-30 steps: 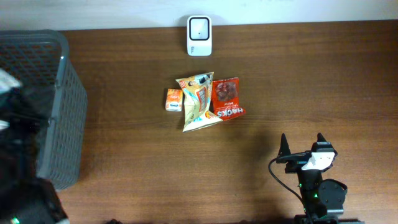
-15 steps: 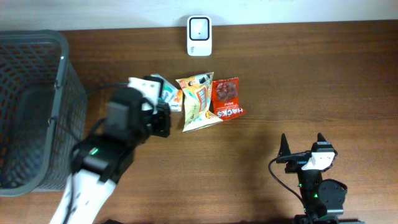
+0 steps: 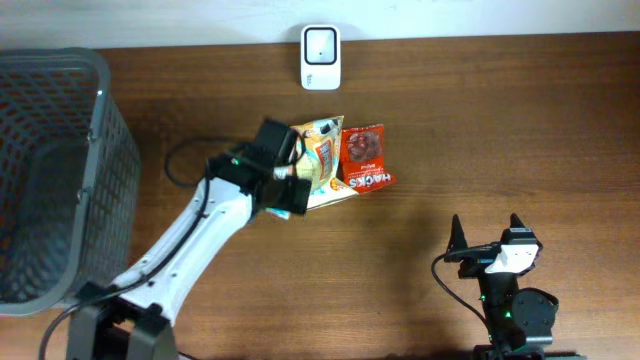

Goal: Scan the item barcode

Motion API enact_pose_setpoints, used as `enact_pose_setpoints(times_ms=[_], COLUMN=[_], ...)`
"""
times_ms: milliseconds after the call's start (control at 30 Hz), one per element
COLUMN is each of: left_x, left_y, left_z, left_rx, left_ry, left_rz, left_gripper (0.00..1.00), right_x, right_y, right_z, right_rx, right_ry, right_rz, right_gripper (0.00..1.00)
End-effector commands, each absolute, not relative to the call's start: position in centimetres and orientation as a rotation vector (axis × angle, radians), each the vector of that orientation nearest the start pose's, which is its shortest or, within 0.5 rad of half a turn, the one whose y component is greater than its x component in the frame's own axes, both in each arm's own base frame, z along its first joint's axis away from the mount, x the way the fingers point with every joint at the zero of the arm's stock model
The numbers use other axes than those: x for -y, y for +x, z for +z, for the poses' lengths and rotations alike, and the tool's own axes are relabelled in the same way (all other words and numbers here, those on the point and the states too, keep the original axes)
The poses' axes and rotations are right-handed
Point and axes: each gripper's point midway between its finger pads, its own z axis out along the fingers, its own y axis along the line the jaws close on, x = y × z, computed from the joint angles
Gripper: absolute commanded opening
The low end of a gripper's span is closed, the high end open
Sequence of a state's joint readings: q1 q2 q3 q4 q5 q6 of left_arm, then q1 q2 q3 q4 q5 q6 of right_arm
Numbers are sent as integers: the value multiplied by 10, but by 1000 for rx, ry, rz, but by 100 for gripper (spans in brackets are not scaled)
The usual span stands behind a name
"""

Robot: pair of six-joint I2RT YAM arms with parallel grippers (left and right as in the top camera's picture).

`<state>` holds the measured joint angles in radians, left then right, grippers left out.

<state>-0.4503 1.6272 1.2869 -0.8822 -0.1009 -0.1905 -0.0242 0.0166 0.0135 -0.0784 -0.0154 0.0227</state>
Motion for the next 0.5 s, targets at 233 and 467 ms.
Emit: enact_pose_setpoints(times_ms=[233, 467], left_x=[52, -27], left_y=[337, 269], left_z=[320, 304], left_rx=[-2443, -2600], left_ry=[-8, -392], left_rz=[179, 448], left_gripper=[71, 16], right_x=[3, 3], right_y=[246, 246], right_z=[154, 154], right_rx=[-1657, -1658], right_ry=[29, 29], right_rz=[15, 15], right_gripper=[98, 98])
